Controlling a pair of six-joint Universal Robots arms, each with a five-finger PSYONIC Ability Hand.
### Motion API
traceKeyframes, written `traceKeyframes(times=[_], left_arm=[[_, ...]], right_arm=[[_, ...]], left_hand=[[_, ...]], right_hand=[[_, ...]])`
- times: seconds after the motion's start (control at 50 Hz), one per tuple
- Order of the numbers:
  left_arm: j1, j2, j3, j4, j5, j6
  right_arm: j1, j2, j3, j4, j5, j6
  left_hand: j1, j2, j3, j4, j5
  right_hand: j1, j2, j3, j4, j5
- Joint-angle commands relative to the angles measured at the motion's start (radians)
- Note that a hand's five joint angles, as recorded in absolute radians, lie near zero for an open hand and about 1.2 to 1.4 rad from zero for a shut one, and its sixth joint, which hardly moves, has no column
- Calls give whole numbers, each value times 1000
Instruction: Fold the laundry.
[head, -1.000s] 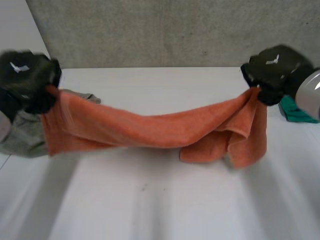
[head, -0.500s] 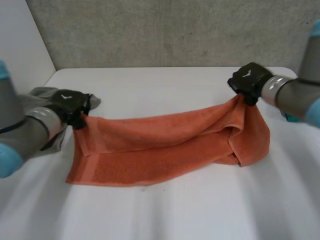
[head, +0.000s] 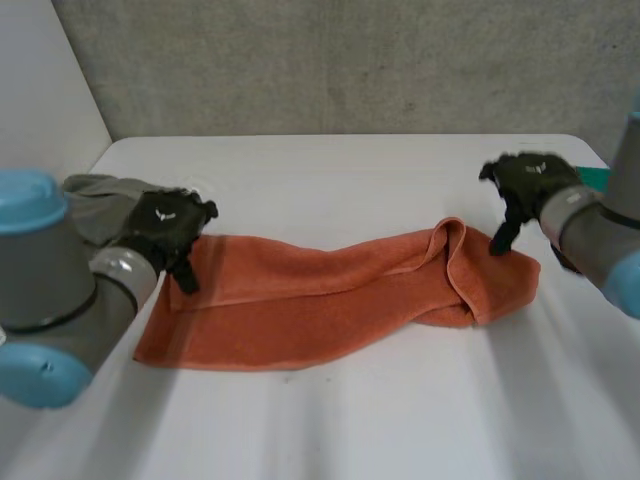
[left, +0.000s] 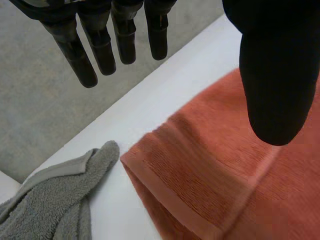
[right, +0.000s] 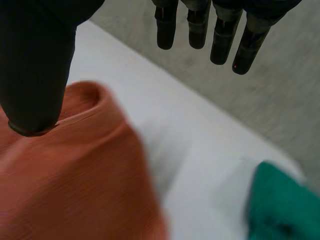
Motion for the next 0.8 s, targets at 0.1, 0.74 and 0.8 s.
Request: traceKeyframes(times=[0.1,0.74,0.8], left_arm=[[22,-127,-74,136,28,218],[50,-283,91,138,30,226],[55,-294,108,138,30,224]], right_arm=[[-60,-70,335,-77,-140,115],[-60,11,268,-246,-93,44],[-62,-26,270,-224,-111,15]], left_hand=[[95,101,96,105,109],[107,113,108,117,121],[127,133,129,137,141]], right_hand=[[-27,-46,-38,-57,-66],[1195,1176,1183,1164,1155],[1195,1176,1183,1164,1155]])
